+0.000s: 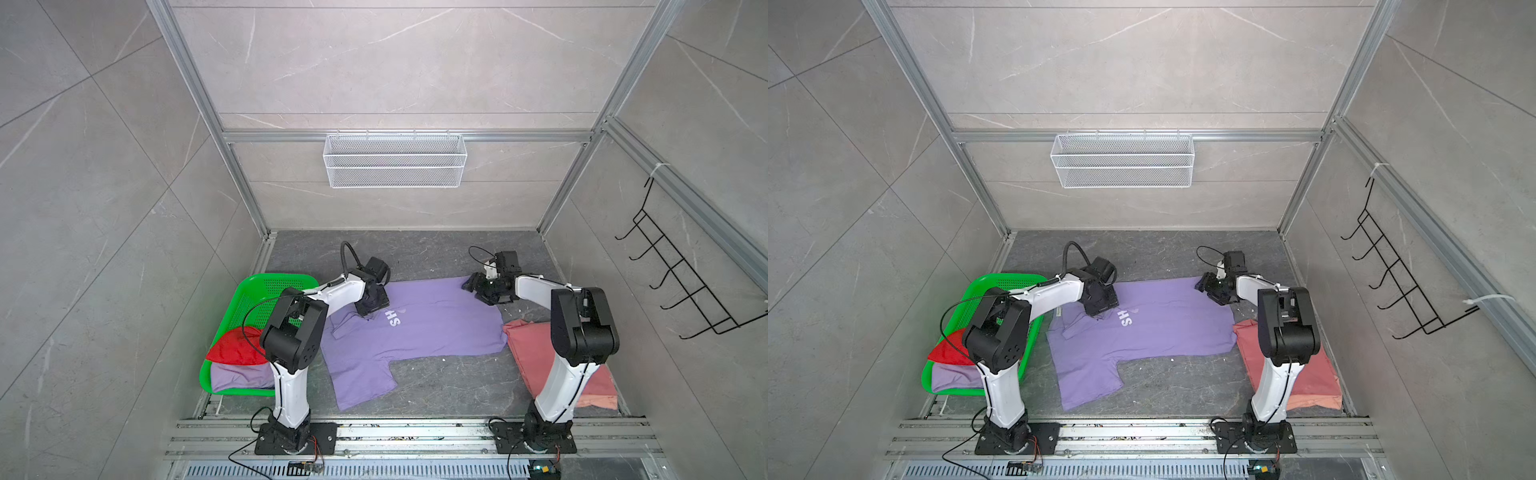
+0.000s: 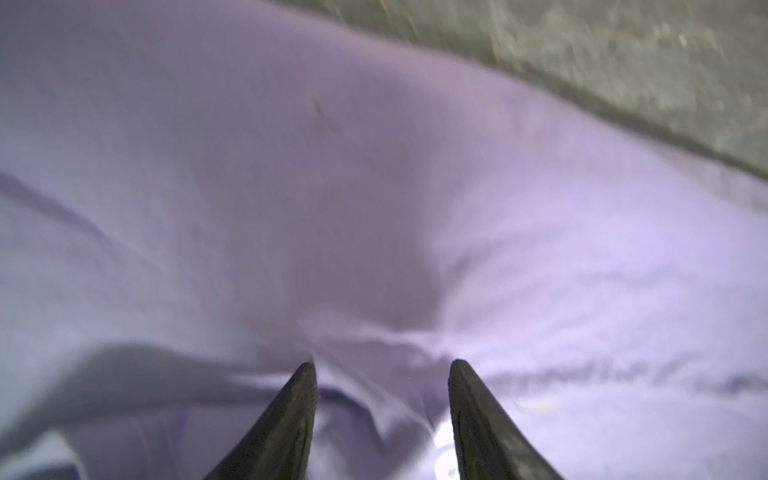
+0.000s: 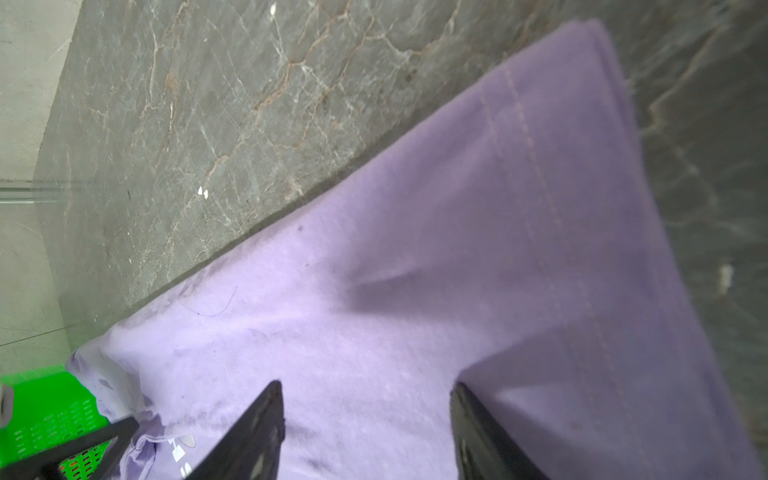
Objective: Fold and stack the t-shirts
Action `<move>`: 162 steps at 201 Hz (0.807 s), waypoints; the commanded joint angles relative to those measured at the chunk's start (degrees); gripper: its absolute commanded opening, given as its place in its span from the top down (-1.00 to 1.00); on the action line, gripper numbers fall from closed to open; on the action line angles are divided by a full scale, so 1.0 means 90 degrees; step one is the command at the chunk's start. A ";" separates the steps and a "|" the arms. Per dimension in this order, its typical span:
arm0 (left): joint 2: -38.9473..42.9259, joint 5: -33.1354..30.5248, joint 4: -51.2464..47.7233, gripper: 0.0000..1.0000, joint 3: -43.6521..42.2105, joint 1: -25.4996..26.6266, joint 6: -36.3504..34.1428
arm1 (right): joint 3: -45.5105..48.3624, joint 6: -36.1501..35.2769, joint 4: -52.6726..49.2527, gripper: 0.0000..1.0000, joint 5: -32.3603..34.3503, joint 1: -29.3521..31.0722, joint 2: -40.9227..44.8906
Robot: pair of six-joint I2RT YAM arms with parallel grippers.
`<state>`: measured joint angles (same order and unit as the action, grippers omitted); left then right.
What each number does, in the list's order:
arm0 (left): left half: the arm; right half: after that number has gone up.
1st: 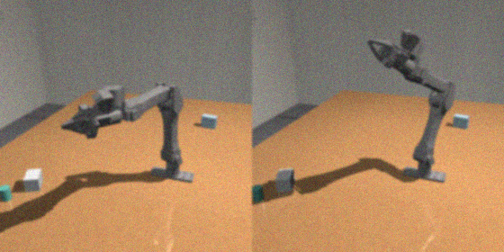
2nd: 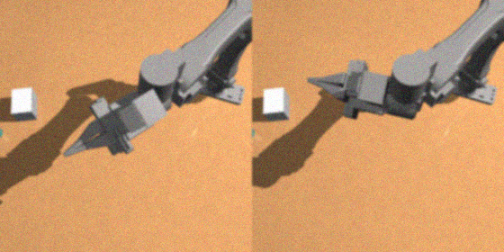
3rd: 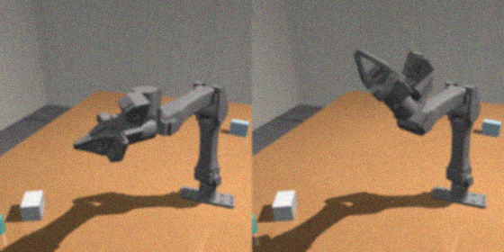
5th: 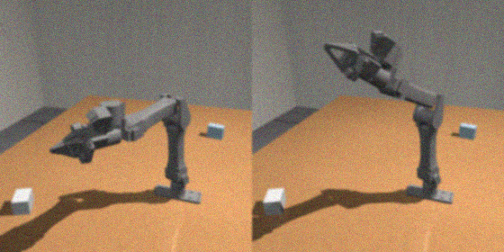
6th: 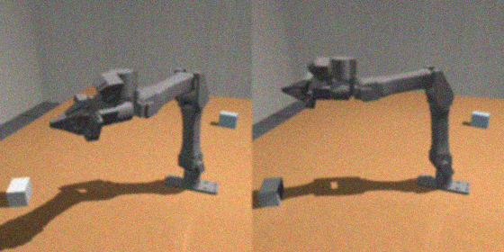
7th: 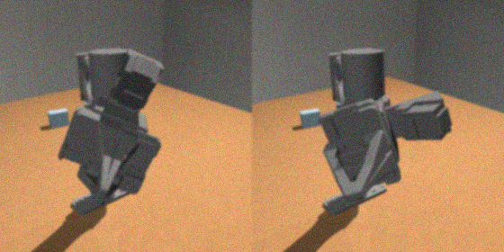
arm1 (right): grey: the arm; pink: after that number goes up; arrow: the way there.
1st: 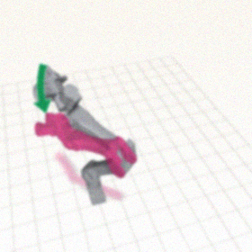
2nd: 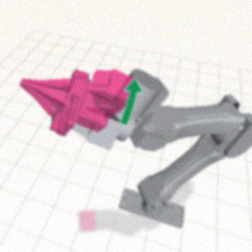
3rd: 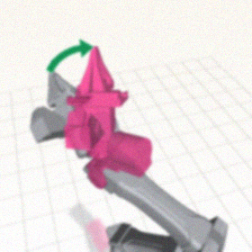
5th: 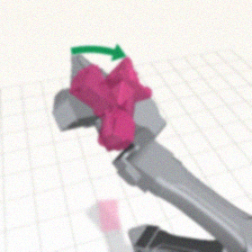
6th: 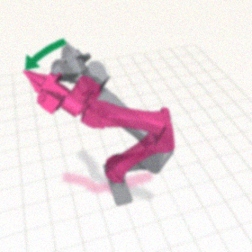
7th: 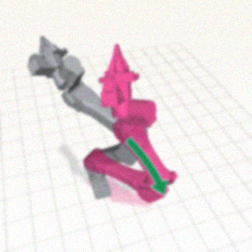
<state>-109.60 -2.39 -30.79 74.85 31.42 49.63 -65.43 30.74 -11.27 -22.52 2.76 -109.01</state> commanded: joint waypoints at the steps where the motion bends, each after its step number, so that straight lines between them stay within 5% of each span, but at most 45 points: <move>1: 0.0437 0.0625 -0.0066 -0.09 -0.0228 0.0183 0.0760 | 0.0083 0.0149 -0.0006 -0.34 0.0247 0.0049 -0.0016; 63: 0.0983 0.1590 0.1558 -0.10 -0.1158 0.0385 0.2133 | 0.0023 0.0258 -0.0076 -0.36 0.0300 0.0046 0.0011; 114: 0.1491 0.0087 -0.0261 -0.18 -0.0169 0.0103 0.0670 | 0.0020 0.0263 -0.0125 -0.37 0.0160 0.0046 0.0270; 162: 0.1489 -0.0280 -0.0124 -0.42 -0.0571 -0.0424 0.0332 | 0.0044 0.0414 -0.0135 -0.40 0.0195 0.0145 0.0363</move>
<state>-96.38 -0.75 -29.69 71.81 29.21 56.16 -65.43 33.06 -11.31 -21.02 3.14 -107.96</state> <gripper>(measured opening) 0.673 0.694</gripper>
